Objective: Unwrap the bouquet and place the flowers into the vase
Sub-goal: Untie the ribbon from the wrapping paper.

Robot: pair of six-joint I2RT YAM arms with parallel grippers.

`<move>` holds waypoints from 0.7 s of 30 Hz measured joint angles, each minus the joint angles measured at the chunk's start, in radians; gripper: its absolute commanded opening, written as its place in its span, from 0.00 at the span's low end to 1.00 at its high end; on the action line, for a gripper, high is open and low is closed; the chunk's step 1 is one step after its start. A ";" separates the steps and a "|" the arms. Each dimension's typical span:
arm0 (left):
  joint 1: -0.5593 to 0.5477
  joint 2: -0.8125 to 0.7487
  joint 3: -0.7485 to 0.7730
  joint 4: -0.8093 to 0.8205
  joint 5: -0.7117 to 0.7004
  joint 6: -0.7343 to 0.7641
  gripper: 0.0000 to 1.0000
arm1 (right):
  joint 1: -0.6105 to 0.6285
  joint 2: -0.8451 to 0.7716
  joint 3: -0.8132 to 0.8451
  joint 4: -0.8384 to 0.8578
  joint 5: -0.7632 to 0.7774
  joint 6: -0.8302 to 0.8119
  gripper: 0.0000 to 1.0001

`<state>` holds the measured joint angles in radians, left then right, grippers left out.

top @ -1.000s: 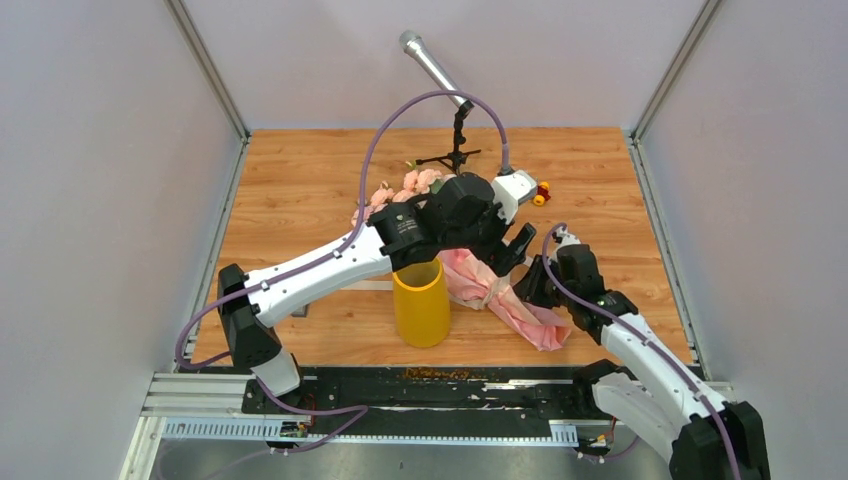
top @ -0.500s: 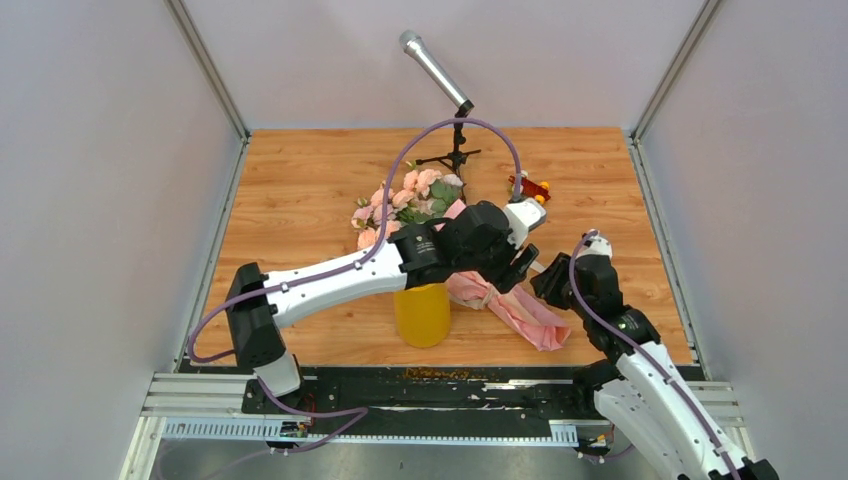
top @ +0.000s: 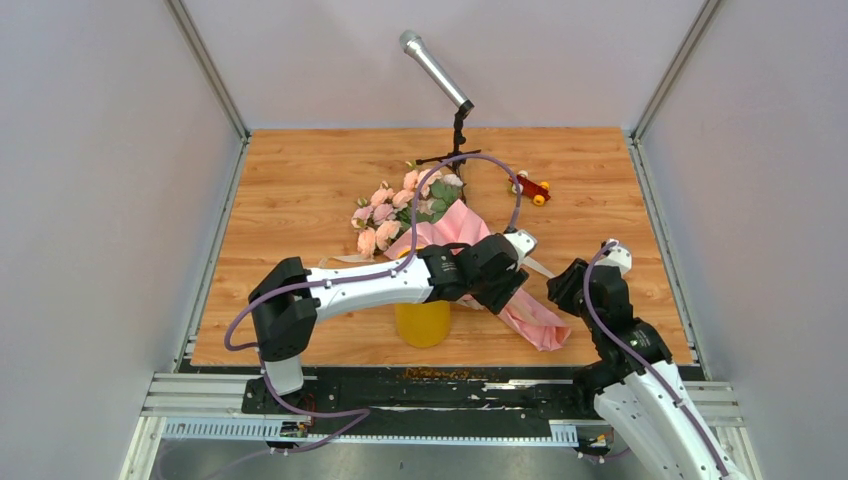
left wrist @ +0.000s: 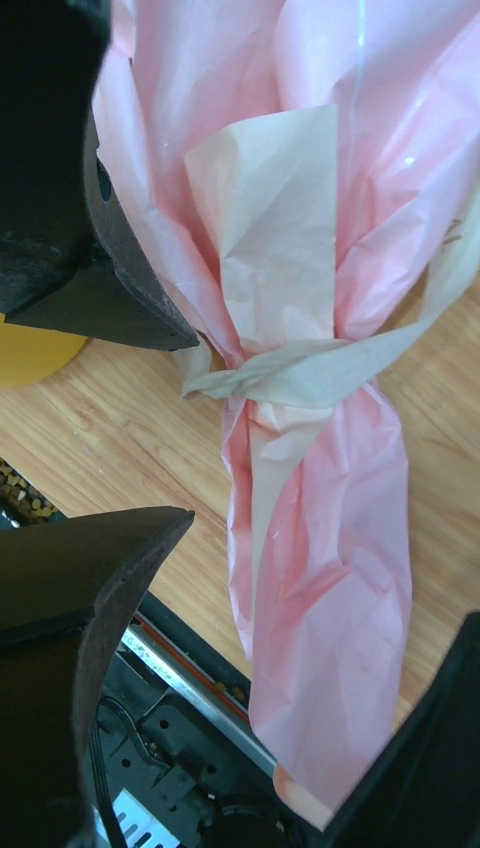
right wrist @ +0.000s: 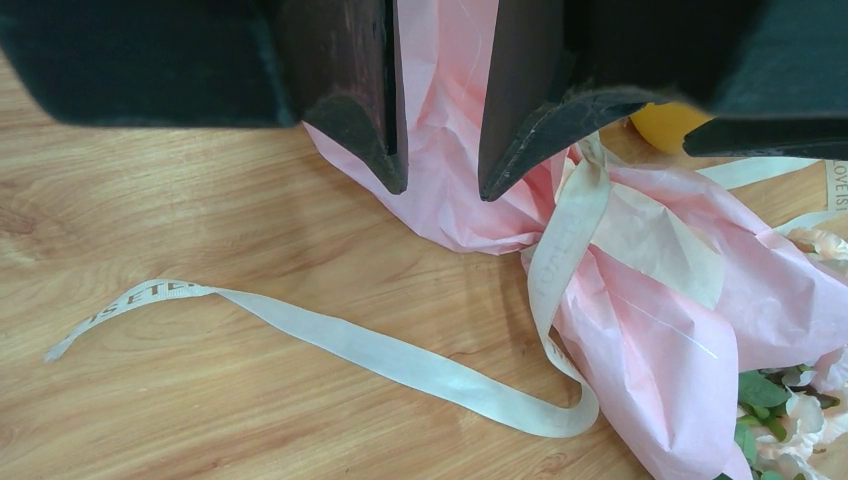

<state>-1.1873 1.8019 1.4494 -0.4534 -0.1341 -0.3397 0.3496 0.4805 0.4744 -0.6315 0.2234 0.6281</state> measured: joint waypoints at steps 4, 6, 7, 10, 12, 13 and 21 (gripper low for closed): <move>-0.001 0.003 -0.035 0.014 -0.011 -0.042 0.63 | 0.000 -0.011 0.000 -0.009 0.003 0.002 0.33; -0.003 0.007 -0.047 0.024 -0.017 -0.061 0.62 | 0.000 -0.017 0.000 -0.010 0.002 0.006 0.33; -0.004 0.007 -0.049 0.027 -0.020 -0.069 0.62 | 0.000 -0.020 -0.001 -0.009 0.002 0.007 0.34; -0.003 0.007 -0.053 0.038 -0.026 -0.088 0.60 | 0.000 -0.027 -0.003 -0.012 0.002 0.011 0.34; -0.003 0.009 -0.055 0.042 -0.027 -0.097 0.60 | 0.000 -0.028 -0.003 -0.014 0.002 0.014 0.34; -0.003 0.011 -0.055 0.045 -0.028 -0.101 0.60 | 0.000 -0.029 -0.003 -0.016 0.002 0.015 0.34; -0.003 0.015 -0.055 0.055 -0.028 -0.111 0.59 | -0.002 -0.039 -0.010 -0.017 -0.006 0.021 0.34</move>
<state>-1.1908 1.8172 1.3949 -0.3988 -0.1619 -0.4511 0.3481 0.4412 0.4644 -0.6483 0.2173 0.6495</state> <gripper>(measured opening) 0.589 0.336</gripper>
